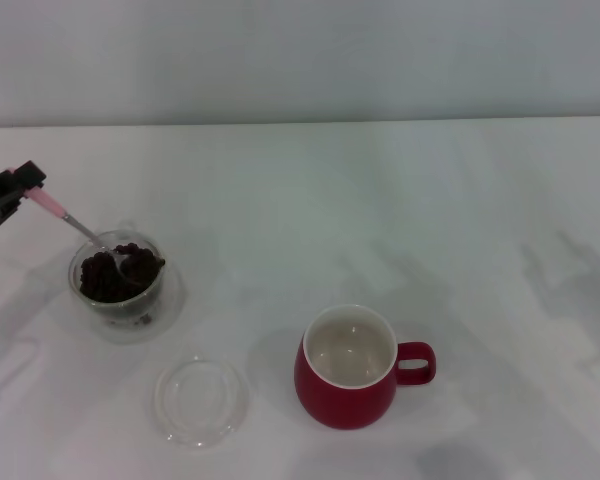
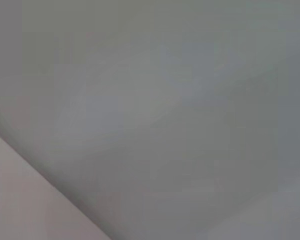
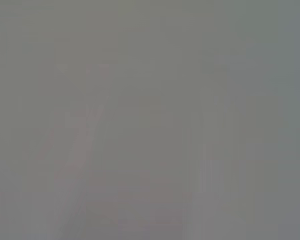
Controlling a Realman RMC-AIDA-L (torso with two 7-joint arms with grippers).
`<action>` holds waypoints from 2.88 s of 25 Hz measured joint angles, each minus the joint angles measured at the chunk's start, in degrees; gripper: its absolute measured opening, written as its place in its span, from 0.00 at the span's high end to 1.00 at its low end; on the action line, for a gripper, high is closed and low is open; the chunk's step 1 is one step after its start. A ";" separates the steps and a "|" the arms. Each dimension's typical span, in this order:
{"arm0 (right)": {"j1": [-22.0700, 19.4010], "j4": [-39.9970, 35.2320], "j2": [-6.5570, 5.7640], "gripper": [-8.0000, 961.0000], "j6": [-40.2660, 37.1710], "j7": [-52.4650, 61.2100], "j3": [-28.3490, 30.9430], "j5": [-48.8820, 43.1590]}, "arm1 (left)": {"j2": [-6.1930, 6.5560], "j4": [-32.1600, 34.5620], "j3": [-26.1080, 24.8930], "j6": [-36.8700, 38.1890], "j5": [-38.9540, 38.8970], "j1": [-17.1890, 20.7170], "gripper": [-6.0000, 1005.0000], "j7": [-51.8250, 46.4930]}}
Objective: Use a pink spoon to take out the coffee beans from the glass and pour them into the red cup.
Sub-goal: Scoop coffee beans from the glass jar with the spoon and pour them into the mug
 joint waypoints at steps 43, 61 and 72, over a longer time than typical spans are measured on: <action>0.03 0.64 0.09 0.45 0.01 0.00 -0.24 -0.22 | -1.76 -1.38 14.88 2.57 2.35 -16.50 0.87 -3.66; 0.03 0.25 0.09 0.45 1.15 0.00 0.00 -0.02 | -4.34 -0.74 15.01 -3.04 12.77 -25.02 0.87 -3.66; 0.03 0.00 0.09 0.45 1.50 0.00 0.00 0.13 | -4.90 1.55 17.73 -4.48 16.82 -28.12 0.87 -4.70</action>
